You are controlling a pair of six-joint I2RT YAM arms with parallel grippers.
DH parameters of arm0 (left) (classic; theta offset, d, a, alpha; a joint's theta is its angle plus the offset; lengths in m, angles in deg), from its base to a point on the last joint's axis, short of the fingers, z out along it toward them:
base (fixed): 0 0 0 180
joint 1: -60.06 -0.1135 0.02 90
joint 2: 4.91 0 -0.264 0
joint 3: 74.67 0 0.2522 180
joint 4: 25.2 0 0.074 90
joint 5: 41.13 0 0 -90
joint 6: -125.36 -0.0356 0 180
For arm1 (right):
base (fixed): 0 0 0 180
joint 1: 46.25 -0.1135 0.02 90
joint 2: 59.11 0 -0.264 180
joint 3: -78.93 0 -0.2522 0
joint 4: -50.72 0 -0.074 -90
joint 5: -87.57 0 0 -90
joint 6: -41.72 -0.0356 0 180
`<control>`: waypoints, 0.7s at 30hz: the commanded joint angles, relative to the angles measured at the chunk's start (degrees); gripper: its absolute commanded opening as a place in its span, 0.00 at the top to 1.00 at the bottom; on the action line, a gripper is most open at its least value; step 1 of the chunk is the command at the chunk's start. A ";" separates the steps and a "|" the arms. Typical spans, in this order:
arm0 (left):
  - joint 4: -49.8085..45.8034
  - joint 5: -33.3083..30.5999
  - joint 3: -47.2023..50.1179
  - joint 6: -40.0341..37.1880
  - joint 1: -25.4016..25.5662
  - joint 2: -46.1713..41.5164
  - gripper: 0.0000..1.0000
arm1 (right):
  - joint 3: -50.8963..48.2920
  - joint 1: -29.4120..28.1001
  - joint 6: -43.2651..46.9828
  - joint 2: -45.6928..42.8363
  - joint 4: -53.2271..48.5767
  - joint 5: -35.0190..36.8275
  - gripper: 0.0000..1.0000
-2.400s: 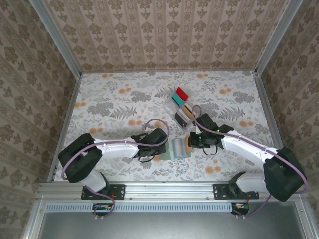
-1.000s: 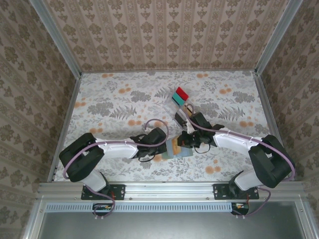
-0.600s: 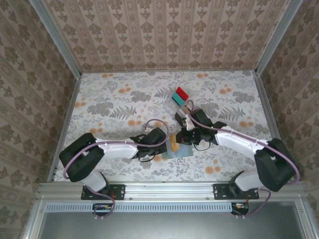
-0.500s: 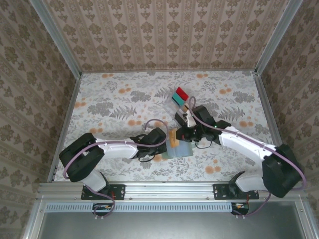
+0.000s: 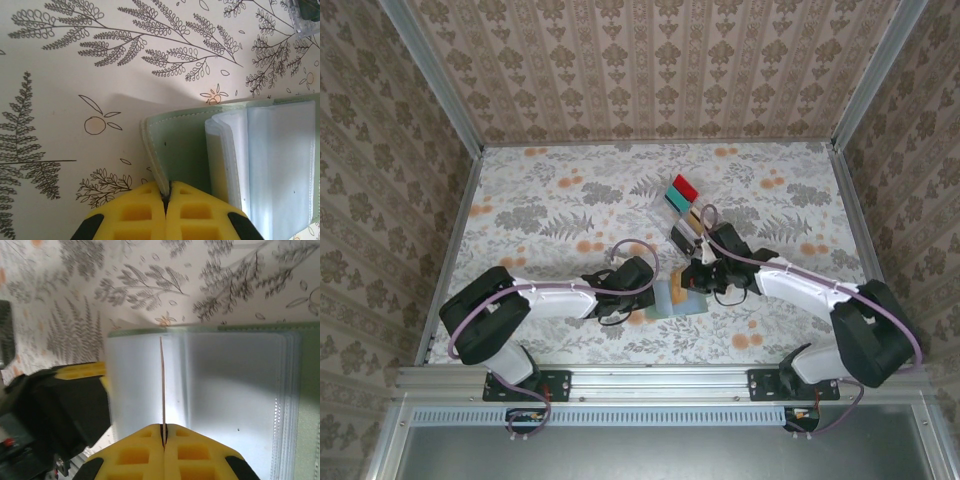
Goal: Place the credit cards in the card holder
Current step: Flip over the card slot on the card holder, then insert the credit card into the card slot.
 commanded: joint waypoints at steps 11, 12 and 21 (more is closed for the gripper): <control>-11.13 -8.28 0.46 2.19 2.20 -8.76 0.50 | -4.37 -0.64 1.35 7.04 3.62 1.83 0.95; -10.43 -8.34 0.46 1.88 2.34 -8.82 0.47 | -4.58 -0.63 1.18 7.20 3.96 1.84 0.95; -11.09 -7.91 -3.96 0.74 3.20 -3.60 0.41 | -4.70 -0.63 0.86 8.57 4.66 1.74 0.95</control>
